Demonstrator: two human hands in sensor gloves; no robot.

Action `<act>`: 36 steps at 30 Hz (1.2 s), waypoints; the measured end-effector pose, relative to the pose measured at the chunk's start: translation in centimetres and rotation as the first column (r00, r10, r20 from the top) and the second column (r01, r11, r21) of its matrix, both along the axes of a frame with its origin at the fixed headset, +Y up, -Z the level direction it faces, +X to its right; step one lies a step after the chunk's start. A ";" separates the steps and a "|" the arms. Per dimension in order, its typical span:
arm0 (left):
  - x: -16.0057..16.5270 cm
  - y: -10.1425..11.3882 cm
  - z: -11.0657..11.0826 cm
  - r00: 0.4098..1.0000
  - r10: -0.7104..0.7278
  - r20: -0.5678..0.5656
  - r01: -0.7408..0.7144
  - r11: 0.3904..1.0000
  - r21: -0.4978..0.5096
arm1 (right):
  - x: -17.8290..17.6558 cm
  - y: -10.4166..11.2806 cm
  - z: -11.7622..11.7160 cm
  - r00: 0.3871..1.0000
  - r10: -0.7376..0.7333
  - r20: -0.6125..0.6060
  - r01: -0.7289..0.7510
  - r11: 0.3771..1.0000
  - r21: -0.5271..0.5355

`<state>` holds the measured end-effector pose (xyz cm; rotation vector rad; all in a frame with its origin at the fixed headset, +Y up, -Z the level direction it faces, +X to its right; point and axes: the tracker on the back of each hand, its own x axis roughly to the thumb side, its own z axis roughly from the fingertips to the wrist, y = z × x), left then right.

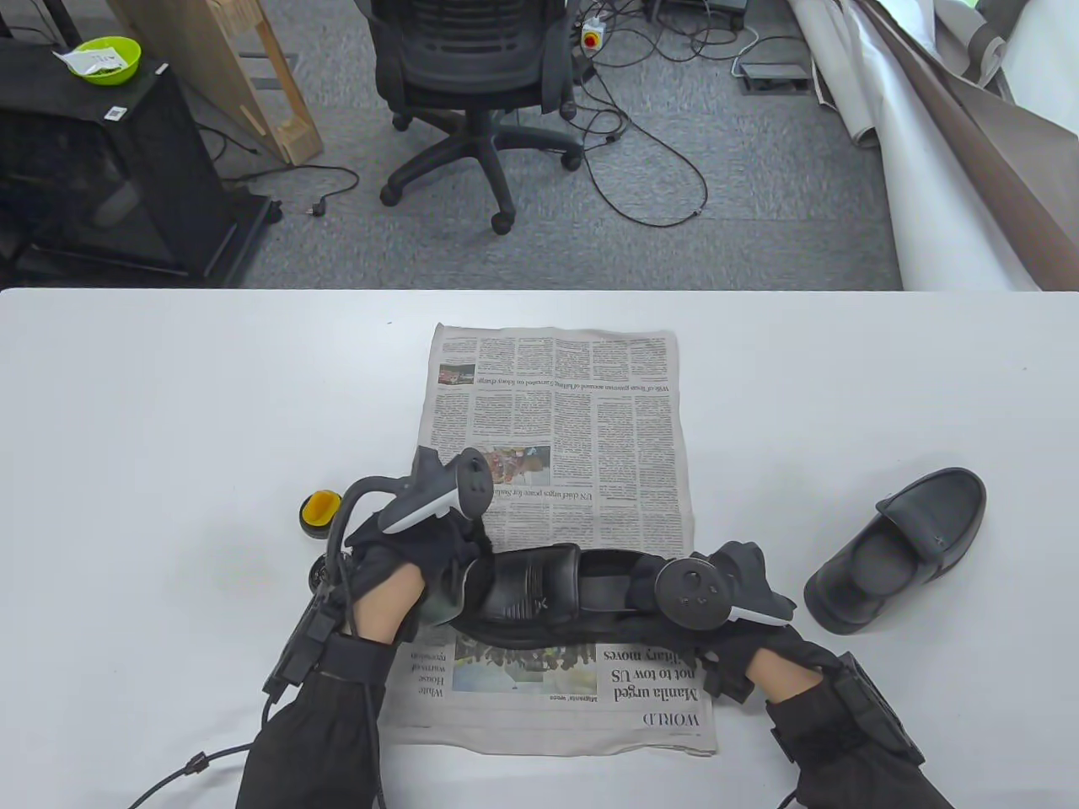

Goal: Dip and apply built-in sponge shoe polish on shoes

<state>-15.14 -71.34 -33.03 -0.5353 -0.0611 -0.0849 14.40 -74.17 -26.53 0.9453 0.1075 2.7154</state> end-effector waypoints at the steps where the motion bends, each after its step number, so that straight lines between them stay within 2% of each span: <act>1: -0.5 0.1 0.1 1.000 -0.014 -0.025 0.013 1.000 -0.025 | 0.0 0.0 0.0 1.000 0.000 0.000 0.000 1.000 -0.001; 2: -0.7 0.3 0.3 0.999 -0.040 -0.027 0.039 0.999 -0.032 | 0.0 0.0 0.0 1.000 -0.001 0.001 0.001 1.000 -0.001; 5: 0.0 1.6 0.8 0.992 -0.125 0.016 0.123 0.987 0.099 | 0.0 0.0 0.0 1.000 0.003 0.003 -0.003 1.000 0.002; 7: 1.4 2.5 1.2 0.998 0.017 0.061 -0.028 0.982 0.188 | 0.0 0.0 0.0 1.000 0.002 0.003 -0.002 1.000 0.002; 8: 2.5 2.8 1.4 0.983 0.148 0.106 -0.167 0.965 0.201 | 0.0 0.0 0.0 1.000 0.002 0.003 -0.002 1.000 0.001; 9: 3.8 3.1 1.5 0.952 0.261 0.159 -0.290 0.936 0.200 | 0.0 0.0 0.0 1.000 0.000 0.003 0.000 1.000 0.000; 12: 6.7 3.4 1.6 0.906 0.363 0.218 -0.401 0.902 0.163 | 0.0 0.0 0.0 1.000 0.000 0.003 0.000 1.000 0.001; 15: 9.4 2.8 1.1 0.914 0.312 0.259 -0.356 0.924 0.143 | 0.0 0.0 0.0 1.000 -0.003 0.000 0.003 1.000 -0.001; 16: 10.0 2.2 0.9 0.930 0.262 0.257 -0.302 0.945 0.128 | 0.0 0.0 0.0 1.000 -0.002 -0.001 0.002 1.000 -0.001; 18: 10.3 1.6 0.5 0.945 0.221 0.241 -0.253 0.961 0.109 | 0.0 0.0 0.0 1.000 -0.001 -0.003 0.001 1.000 0.000; 21: 9.7 1.5 0.3 0.942 0.264 0.207 -0.284 0.956 0.073 | 0.0 0.0 0.0 1.000 0.002 -0.002 -0.002 1.000 0.002; 24: 8.3 1.5 0.5 0.965 0.188 0.184 -0.207 0.974 0.088 | 0.0 0.0 0.0 1.000 0.007 0.001 -0.007 1.000 0.007; 28: 5.1 0.6 1.0 0.990 0.035 0.137 -0.051 0.992 0.117 | -0.1 0.0 0.1 1.000 0.011 0.003 -0.011 1.000 0.009; 30: 3.3 0.3 1.3 0.995 0.005 0.096 -0.016 0.992 0.122 | -0.1 0.0 0.1 1.000 0.013 0.004 -0.013 1.000 0.009; 34: -0.9 0.2 1.9 1.000 0.016 -0.009 -0.016 0.997 0.080 | -0.1 0.0 0.1 1.000 0.016 0.002 -0.016 1.000 0.011; 36: -1.7 0.2 2.2 0.999 0.027 -0.028 -0.025 0.998 0.065 | -0.1 0.0 0.1 1.000 0.016 0.001 -0.016 1.000 0.011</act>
